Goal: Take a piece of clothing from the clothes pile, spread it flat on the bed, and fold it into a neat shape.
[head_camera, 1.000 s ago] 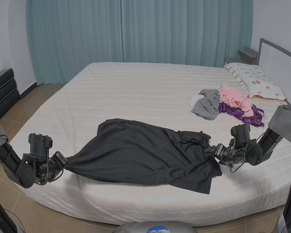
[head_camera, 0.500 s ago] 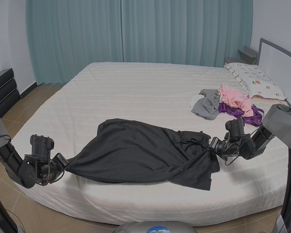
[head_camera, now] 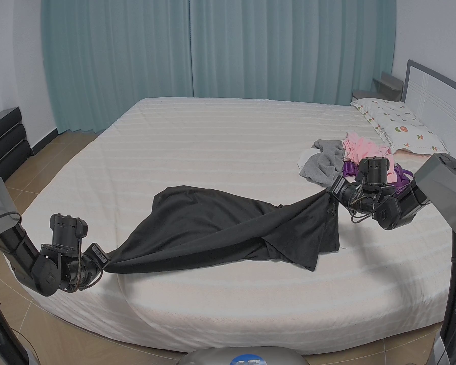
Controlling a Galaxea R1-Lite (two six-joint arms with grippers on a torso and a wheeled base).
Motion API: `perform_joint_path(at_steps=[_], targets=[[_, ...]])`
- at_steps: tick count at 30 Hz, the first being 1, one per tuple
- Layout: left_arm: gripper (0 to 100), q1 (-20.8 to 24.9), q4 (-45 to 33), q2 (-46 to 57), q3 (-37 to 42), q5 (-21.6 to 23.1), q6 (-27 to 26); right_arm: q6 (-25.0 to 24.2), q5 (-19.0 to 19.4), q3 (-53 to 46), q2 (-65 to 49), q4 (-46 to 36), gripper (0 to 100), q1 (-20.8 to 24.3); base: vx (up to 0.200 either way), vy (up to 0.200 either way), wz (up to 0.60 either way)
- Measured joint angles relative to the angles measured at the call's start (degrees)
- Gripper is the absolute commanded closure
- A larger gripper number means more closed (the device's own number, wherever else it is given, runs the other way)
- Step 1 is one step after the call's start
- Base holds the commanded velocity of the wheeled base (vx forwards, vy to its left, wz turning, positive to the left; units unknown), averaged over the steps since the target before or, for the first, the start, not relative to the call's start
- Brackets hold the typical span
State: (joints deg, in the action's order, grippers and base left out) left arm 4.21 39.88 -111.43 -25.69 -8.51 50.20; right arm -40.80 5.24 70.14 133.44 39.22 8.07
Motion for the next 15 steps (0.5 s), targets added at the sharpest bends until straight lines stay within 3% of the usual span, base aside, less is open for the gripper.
perform_joint_path(at_steps=[6, 7, 11, 15], targets=[[100, 0.17, 0.13, -0.77, -0.09, 0.06, 0.1, 3.66, -1.45, 2.47, 4.21, 3.12, 100, 0.37, 0.0, 0.0, 0.0], [100, 0.22, 0.13, -0.91, -0.11, 0.09, 0.11, 4.1, -2.1, 2.76, 5.1, 4.57, 0, 0.41, 0.0, 0.0, 0.0], [100, 0.45, 0.16, -1.5, -0.13, 0.09, 0.18, 5.23, -4.45, 3.47, 8.73, 11.14, 0, 0.48, 0.0, 0.0, 0.0], [100, 0.65, 0.17, -1.96, -0.13, 0.09, 0.22, 5.34, -4.95, 3.3, 10.58, 12.76, 0, 0.46, 0.0, 0.0, 0.0]])
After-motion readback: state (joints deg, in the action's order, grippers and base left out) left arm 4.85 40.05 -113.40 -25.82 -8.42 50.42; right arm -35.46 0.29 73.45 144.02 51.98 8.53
